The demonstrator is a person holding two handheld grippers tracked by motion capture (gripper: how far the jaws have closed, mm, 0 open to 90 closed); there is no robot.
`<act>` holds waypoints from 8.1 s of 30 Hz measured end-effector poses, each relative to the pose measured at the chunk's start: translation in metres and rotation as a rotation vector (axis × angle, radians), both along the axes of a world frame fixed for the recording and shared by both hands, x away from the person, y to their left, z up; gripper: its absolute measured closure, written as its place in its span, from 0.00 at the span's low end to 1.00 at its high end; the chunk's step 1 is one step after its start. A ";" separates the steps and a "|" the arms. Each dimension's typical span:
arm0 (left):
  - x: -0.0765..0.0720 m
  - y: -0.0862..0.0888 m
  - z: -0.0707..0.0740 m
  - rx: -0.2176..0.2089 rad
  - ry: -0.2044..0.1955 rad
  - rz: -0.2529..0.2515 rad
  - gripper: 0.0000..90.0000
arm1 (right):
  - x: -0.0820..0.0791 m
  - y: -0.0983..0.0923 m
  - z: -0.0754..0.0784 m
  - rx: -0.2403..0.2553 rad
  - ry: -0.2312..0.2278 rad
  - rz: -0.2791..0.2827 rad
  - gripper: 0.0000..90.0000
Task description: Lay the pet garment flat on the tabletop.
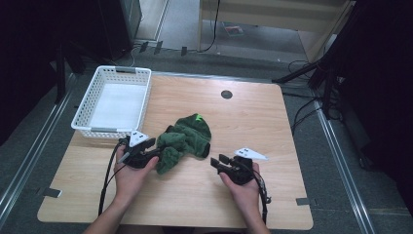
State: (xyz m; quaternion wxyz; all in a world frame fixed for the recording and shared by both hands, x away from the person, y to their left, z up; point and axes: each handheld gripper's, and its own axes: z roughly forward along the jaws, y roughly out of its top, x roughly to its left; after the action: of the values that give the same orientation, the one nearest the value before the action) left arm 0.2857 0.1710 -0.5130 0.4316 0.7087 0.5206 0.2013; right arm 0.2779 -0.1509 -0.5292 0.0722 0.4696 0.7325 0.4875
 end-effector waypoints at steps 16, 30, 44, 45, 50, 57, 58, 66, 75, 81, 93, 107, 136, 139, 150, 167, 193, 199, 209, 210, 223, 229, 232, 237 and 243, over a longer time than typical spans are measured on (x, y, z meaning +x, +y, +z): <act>0.013 0.002 -0.001 -0.105 0.042 -0.180 0.80 | -0.021 0.113 -0.015 0.016 0.145 0.148 0.29; 0.000 0.016 -0.003 -0.210 0.152 -0.267 0.88 | -0.008 0.032 0.030 0.031 -0.137 -0.016 0.80; 0.003 -0.001 -0.003 -0.072 0.081 -0.217 0.67 | -0.023 0.090 -0.011 -0.190 0.001 0.181 0.89; 0.004 0.001 -0.004 -0.099 0.103 -0.223 0.72 | -0.023 0.086 -0.006 -0.195 -0.022 0.166 0.90; 0.000 0.012 -0.005 -0.197 0.225 -0.316 0.72 | -0.022 0.050 0.025 -0.222 -0.184 0.073 0.90; 0.002 0.016 0.001 -0.207 0.234 -0.288 0.48 | -0.017 0.020 0.026 -0.313 -0.158 0.261 0.64; 0.002 0.015 0.005 -0.206 0.202 -0.271 0.45 | -0.015 0.016 0.026 -0.284 -0.153 0.246 0.58; 0.011 -0.030 0.015 -0.108 0.080 -0.247 0.39 | -0.006 0.023 0.017 -0.128 -0.041 0.235 0.53; 0.005 -0.002 0.007 -0.145 0.073 -0.284 0.89 | -0.011 0.047 -0.005 -0.353 -0.007 0.325 0.98; -0.007 0.041 -0.003 -0.130 0.212 -0.386 0.86 | 0.000 0.020 0.002 -0.376 -0.010 0.208 0.99; -0.007 0.028 0.009 -0.249 0.133 -0.234 0.45 | 0.002 0.017 0.010 -0.238 -0.022 0.185 0.65; -0.040 -0.022 -0.026 0.097 0.142 -0.472 0.82 | -0.014 0.011 0.000 -0.443 0.000 0.335 0.98; 0.110 -0.052 -0.025 0.098 0.121 -0.035 0.64 | 0.144 0.038 -0.009 -0.204 0.120 0.043 0.89; 0.113 -0.054 -0.030 0.062 0.147 -0.041 0.74 | 0.141 0.037 -0.008 -0.273 0.096 0.049 0.99; 0.137 -0.066 -0.012 0.003 0.095 -0.010 0.99 | 0.145 0.022 0.029 -0.246 -0.149 -0.074 0.99; 0.097 -0.061 -0.027 0.065 0.189 -0.148 0.71 | 0.102 0.034 0.007 -0.281 0.022 0.061 0.73; 0.073 -0.033 -0.021 -0.011 0.037 -0.006 0.63 | 0.077 0.015 0.015 -0.178 -0.095 -0.013 0.66; 0.024 -0.043 -0.005 -0.026 -0.009 -0.142 0.60 | 0.035 0.011 0.014 -0.201 -0.039 0.032 0.63; -0.002 -0.060 -0.026 0.094 0.126 -0.185 0.70 | 0.012 0.032 -0.007 -0.347 -0.044 0.072 0.74; -0.003 -0.057 -0.028 0.093 0.137 -0.189 0.73 | 0.012 0.032 -0.008 -0.353 -0.039 0.073 0.76; -0.018 -0.021 -0.019 -0.055 0.076 -0.196 0.57 | -0.003 0.003 0.004 -0.287 -0.102 0.059 0.69; -0.030 -0.010 -0.036 -0.018 0.131 -0.200 0.63 | -0.019 -0.028 0.000 -0.269 -0.069 0.034 0.69; -0.033 -0.010 -0.039 -0.001 0.134 -0.218 0.79 | -0.024 -0.032 -0.008 -0.284 -0.046 0.051 0.69; -0.035 -0.010 -0.040 0.012 0.118 -0.234 0.87 | -0.021 -0.030 -0.016 -0.327 -0.055 0.049 0.68; -0.037 -0.009 -0.040 0.005 0.123 -0.273 0.92 | -0.019 -0.033 -0.016 -0.350 -0.060 -0.001 0.71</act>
State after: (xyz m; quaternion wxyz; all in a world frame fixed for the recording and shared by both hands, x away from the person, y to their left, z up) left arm 0.2490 0.1624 -0.5527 0.4204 0.7849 0.4445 0.0982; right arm 0.2592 -0.1837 -0.5454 0.1748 0.4357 0.8034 0.3664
